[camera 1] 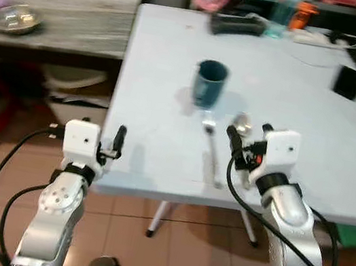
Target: Setting the table
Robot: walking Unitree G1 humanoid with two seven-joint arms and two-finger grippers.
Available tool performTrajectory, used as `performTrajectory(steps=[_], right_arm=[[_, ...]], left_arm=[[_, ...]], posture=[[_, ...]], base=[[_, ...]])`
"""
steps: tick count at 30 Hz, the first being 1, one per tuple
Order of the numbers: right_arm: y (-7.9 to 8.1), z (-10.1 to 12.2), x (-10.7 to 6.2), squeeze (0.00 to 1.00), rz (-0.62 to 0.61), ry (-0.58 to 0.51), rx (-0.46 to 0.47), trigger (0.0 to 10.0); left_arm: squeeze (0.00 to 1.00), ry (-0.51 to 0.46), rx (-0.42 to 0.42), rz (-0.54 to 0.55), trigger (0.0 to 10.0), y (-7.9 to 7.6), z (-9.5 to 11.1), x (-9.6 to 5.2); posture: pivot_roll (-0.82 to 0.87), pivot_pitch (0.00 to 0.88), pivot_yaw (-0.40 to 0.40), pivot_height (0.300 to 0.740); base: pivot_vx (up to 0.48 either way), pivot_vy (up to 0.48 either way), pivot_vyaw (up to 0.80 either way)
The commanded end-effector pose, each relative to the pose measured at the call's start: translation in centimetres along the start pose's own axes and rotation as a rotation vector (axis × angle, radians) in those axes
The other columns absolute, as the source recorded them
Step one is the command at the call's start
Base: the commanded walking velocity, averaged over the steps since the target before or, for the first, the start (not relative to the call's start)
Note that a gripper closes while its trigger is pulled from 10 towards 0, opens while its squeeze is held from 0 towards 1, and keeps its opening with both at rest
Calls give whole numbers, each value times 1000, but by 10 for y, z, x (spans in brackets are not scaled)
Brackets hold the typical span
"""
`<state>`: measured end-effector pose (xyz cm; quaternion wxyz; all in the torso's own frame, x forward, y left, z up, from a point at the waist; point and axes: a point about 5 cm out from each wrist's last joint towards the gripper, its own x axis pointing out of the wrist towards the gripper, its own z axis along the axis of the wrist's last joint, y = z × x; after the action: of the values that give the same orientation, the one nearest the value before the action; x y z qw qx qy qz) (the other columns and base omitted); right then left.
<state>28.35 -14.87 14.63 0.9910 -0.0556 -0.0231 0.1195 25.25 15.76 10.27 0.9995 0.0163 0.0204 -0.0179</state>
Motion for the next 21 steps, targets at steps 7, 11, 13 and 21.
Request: performTrajectory(steps=[7,11,13,21], right_arm=[[-9,-19,2,0,-59,89,65,10000],[-13,-16,14,0,7,102,77,10000],[-10,-12,19,0,53,98,77,10000],[7,-23,25,0,165,196,144,0]], left_arm=[[0,15,27,-5,10000,5,4,-9],[0,32,44,-10,10000,8,4,-15],[0,35,48,-7,10000,10,4,-16],[0,45,55,-10,10000,12,6,-18]], posture=[[17,159,27,740],[33,188,36,740],[38,191,36,740],[51,199,40,740]], base=[[0,0,114],[0,0,0],[0,0,0],[0,0,0]])
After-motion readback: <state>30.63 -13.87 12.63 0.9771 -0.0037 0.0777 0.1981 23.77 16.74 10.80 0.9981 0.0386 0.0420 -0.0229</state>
